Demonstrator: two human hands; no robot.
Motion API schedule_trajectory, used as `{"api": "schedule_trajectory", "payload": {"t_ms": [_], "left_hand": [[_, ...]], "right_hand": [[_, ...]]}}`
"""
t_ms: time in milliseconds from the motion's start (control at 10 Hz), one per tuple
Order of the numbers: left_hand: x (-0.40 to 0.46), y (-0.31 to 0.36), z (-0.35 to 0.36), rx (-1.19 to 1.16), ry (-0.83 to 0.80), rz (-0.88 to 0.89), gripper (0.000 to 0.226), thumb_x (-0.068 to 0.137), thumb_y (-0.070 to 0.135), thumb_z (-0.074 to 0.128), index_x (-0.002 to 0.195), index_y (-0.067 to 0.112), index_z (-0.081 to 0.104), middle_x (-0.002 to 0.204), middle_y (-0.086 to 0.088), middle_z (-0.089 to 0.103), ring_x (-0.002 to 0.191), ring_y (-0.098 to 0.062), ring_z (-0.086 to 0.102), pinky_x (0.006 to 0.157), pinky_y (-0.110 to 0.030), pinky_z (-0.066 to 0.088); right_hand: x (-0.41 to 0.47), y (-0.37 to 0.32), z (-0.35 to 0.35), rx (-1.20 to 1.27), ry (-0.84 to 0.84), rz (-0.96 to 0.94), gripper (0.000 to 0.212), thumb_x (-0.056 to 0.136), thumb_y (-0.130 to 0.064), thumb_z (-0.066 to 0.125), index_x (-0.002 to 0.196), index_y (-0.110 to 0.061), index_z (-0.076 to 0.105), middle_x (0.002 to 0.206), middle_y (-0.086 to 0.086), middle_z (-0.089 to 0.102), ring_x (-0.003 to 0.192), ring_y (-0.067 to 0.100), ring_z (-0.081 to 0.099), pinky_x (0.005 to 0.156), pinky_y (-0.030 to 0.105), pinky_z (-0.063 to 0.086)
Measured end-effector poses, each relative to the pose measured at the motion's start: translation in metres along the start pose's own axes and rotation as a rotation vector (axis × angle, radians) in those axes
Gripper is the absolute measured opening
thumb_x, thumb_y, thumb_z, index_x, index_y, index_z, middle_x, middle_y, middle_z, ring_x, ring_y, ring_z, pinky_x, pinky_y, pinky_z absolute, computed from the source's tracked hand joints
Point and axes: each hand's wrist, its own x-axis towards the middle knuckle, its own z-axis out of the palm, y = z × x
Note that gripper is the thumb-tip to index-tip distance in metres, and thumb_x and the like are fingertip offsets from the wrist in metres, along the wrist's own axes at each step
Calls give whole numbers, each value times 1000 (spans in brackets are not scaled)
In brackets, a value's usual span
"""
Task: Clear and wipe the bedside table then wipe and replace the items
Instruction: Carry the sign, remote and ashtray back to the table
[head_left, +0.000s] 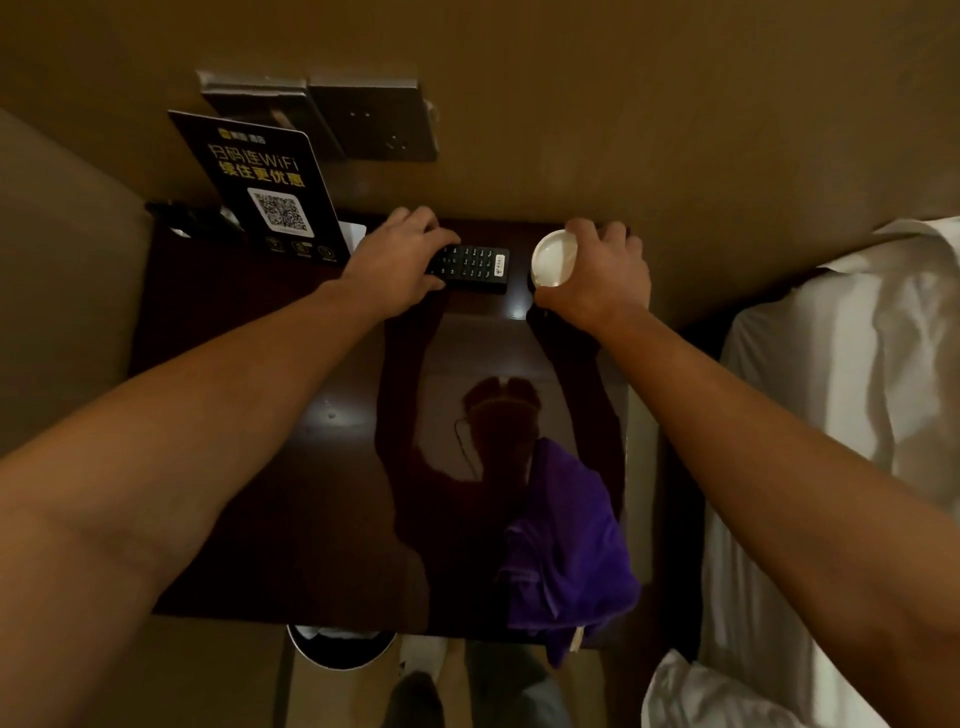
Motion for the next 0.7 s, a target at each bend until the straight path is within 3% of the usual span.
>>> {"api": "schedule_trajectory", "payload": {"t_ms": [500, 600, 700], "left_hand": [[13, -8, -4, 24, -51, 58, 76, 84, 38, 80, 150, 19, 47, 134, -12, 51, 127, -33, 43, 104, -46, 40], [6, -7, -3, 61, -39, 86, 86, 83, 45, 79, 154, 17, 40, 141, -11, 48, 131, -32, 41, 108, -47, 38], [-7, 0, -13, 24, 75, 128, 82, 83, 46, 79, 151, 18, 43, 145, -11, 45, 134, -33, 41, 109, -49, 38]], "right_hand": [[-2, -2, 0, -17, 43, -2, 91, 70, -51, 85, 146, -23, 43, 143, 11, 44, 130, 36, 45, 99, 50, 44], [-11, -4, -4, 23, 57, 11, 96, 71, -53, 84, 150, -23, 38, 152, 11, 37, 134, 37, 43, 102, 50, 43], [-24, -7, -18, 30, 123, 10, 92, 73, -54, 81, 149, -21, 40, 156, 12, 34, 136, 38, 41, 103, 50, 42]]}}
